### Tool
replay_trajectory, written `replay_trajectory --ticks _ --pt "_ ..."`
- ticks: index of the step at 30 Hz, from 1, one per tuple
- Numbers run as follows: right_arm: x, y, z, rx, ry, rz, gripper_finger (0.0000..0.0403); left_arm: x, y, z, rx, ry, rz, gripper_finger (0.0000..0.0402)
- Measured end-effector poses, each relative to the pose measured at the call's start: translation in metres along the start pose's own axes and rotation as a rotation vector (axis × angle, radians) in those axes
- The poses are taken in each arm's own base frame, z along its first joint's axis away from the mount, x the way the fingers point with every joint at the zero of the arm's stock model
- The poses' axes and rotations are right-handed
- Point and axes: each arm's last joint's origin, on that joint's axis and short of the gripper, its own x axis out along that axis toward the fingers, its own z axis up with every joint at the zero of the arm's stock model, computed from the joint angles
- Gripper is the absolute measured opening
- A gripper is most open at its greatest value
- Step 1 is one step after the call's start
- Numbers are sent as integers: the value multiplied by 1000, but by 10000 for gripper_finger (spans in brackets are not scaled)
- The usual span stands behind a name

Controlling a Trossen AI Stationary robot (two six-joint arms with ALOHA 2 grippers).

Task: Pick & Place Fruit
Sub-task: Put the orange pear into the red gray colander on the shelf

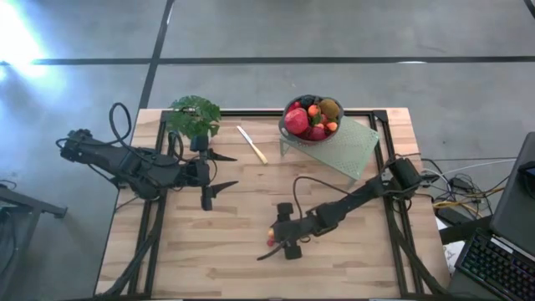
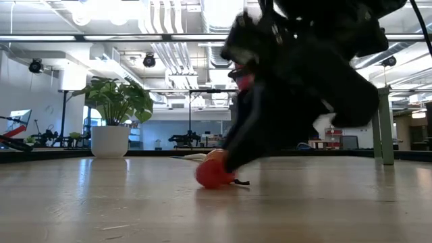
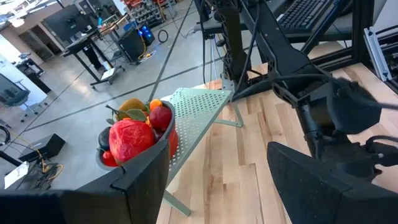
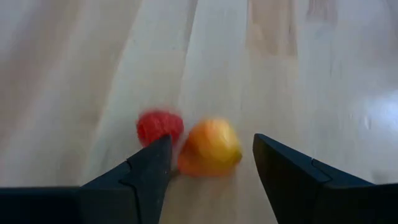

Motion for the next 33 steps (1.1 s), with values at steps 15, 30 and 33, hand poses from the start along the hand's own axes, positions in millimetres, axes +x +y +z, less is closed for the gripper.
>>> replay_trajectory --ticks 15,30,33 --pt "1 0 -4 9 26 25 214 0 0 0 1 2 0 273" --pt "6 1 -2 43 -27 4 202 0 0 -1 4 6 -1 273" --pt "8 1 -5 40 -7 0 188 0 0 -1 4 6 -1 273"
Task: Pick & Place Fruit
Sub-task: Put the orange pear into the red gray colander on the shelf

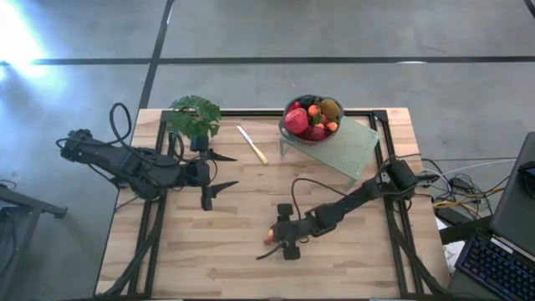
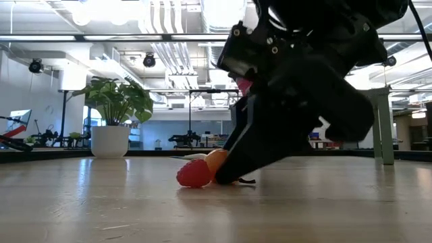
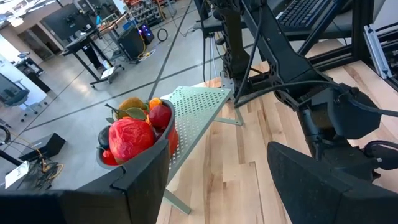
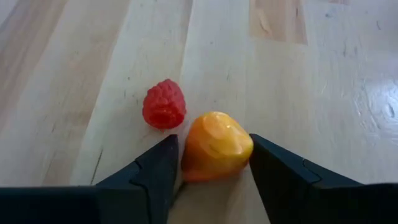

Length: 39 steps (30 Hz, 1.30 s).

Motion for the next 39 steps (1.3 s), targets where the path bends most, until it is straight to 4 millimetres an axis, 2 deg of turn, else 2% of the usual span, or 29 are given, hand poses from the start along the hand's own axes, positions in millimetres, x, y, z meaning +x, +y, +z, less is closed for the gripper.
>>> replay_trajectory --ticks 11,14,18,26,30,35,39 --pt "0 0 -1 -1 7 -1 125 0 0 0 0 0 0 273" --pt "-2 0 -1 -4 20 -4 118 0 0 0 0 -1 0 273" --pt "-15 -2 4 -11 55 -11 125 0 0 0 0 -1 0 273" --pt "-71 -11 30 -46 37 -51 119 0 0 0 1 1 0 273" --pt "-106 -16 44 -58 -17 -74 117 0 0 -1 3 5 -1 273" --pt "-151 -25 58 -79 -103 -121 132 0 0 -1 6 9 -2 273" --pt "-185 -35 62 -73 -145 -163 130 0 0 -1 7 10 -2 273"
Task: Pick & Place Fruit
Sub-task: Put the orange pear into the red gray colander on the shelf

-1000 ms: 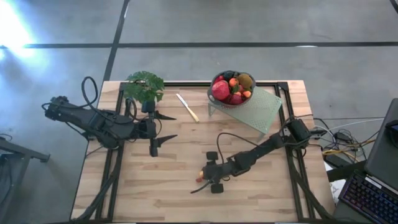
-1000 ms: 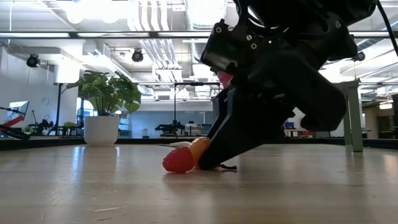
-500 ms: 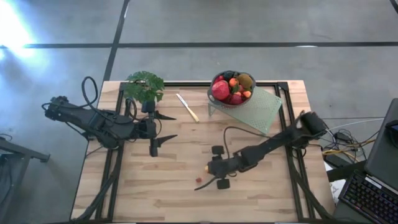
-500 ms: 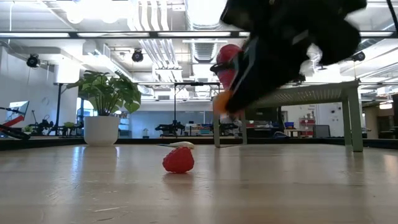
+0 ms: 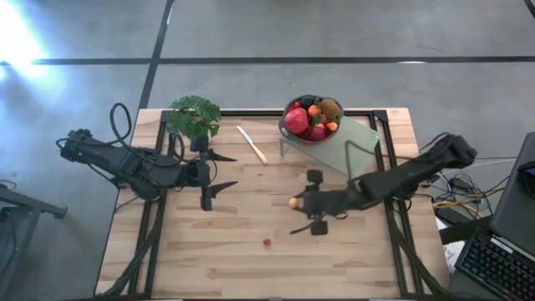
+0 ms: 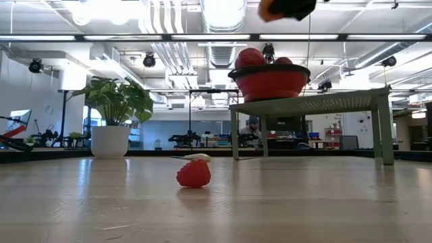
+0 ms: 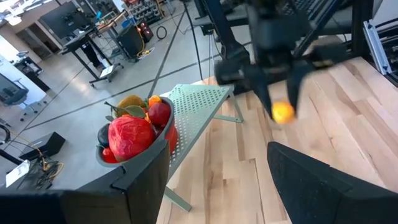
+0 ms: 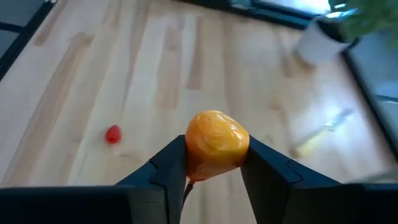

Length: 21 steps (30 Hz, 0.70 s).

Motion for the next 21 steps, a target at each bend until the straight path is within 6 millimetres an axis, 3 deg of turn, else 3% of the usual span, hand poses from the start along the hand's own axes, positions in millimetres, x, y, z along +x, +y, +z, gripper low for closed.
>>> replay_trajectory --ticks 6,11,17,21 --pt "-46 -22 4 24 -43 -61 117 0 0 -1 4 6 -1 273" --pt "-75 -42 3 61 -80 -129 128 0 0 -1 4 6 -1 273" --pt "-96 -75 2 110 -124 -244 128 0 0 -1 4 7 -2 273" --pt "-100 -101 0 151 -114 -342 121 0 0 -1 4 7 -2 273"
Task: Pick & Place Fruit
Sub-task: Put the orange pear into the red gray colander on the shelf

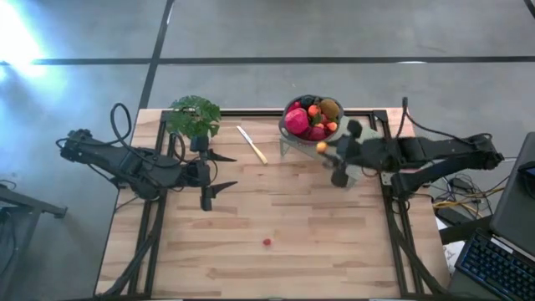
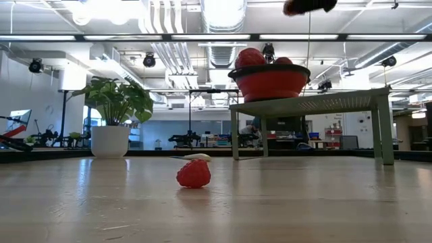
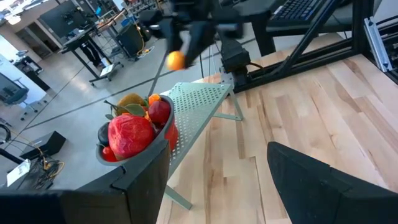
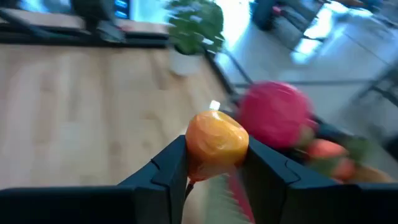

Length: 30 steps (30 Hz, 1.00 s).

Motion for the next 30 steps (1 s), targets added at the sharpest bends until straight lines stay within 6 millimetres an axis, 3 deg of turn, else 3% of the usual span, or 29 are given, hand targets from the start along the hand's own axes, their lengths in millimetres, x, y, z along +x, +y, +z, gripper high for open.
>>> replay_trajectory --ticks 4,16,21,30 --pt "11 -27 -3 43 48 -109 125 0 0 0 0 0 0 273" --pt "56 -92 -12 149 113 -118 121 0 0 0 0 0 0 273" --pt "67 -103 -15 171 141 -132 128 0 0 0 0 0 0 273" --pt "84 -105 -11 170 165 -110 131 0 0 0 0 0 0 273"
